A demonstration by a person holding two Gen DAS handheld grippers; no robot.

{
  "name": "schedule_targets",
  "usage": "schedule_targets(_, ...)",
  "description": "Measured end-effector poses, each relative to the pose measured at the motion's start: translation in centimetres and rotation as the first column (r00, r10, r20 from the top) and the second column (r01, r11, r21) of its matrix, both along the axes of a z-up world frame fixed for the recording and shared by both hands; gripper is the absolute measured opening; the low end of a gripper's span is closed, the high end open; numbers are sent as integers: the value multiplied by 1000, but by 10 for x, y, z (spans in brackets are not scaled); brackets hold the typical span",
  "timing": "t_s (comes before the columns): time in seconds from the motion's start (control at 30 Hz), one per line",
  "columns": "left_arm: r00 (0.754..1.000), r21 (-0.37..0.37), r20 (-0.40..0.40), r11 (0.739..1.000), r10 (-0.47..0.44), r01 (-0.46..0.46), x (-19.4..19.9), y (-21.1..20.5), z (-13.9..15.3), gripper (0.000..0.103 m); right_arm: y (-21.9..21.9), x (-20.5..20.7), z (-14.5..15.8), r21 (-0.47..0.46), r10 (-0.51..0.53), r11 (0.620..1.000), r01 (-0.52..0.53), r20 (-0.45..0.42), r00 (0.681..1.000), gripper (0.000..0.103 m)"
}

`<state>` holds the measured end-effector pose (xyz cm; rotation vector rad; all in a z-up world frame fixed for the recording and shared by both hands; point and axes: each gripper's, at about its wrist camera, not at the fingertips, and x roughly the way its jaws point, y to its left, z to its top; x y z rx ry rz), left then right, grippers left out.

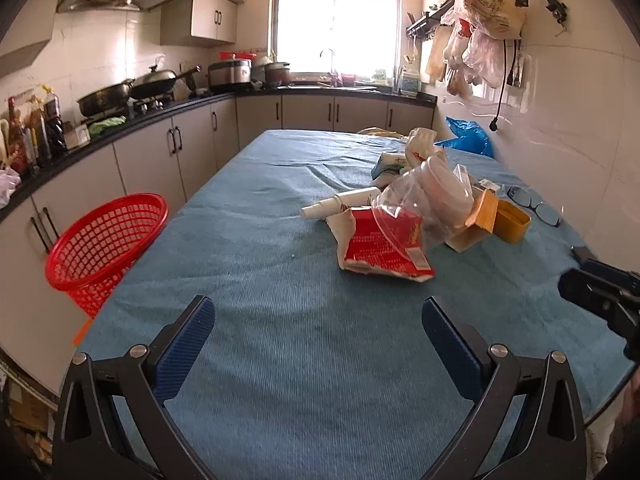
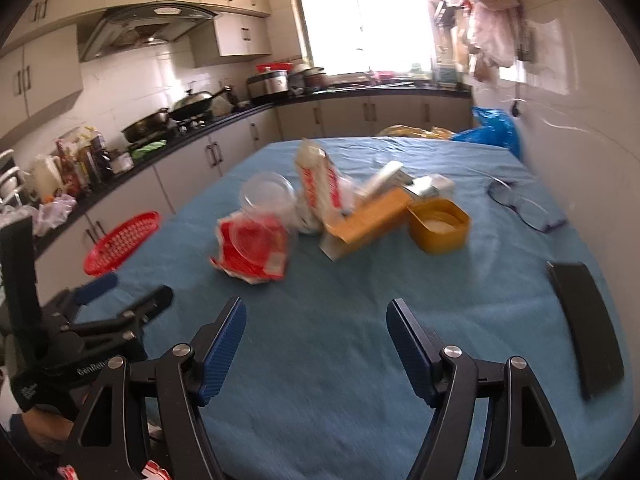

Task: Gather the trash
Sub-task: 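Grasp the clear plastic cup on the red wrapper with the right gripper, then grasp the red snack wrapper with the left gripper while the right gripper lifts the cup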

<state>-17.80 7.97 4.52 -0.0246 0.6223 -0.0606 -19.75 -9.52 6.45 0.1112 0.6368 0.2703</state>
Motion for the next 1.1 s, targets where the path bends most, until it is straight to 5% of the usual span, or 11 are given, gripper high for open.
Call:
schedule_targets(0.1,999,-15,-29,1000,-21,21,11,3,2,87,6,14,6,21,35,999,-35,2,999,77)
schedule_targets(0.33,990,-95,-114,993,-81,70,35,16,-2,86,33,69,12,19,91,996,-91,10,996,72)
schedule_targets(0.5,983,-125,-148,988,-105,87,46,22,-5,86,50,108,-5,17,123,992,-122,-71,990,49)
schedule_targets(0.8,970,-188,-191,976,-150,114,81,16,-9,86,26,77,14,53,84,995,-87,57,995,48)
schedule_targets(1.0,954,-219,-222,963,-203,155,116,4,-15,86,-3,65,17,107,33,993,-39,58,998,48)
schedule_targets(1.1,942,-239,-250,957,-226,167,130,-2,-18,76,-14,63,15,131,15,991,-22,49,999,48)
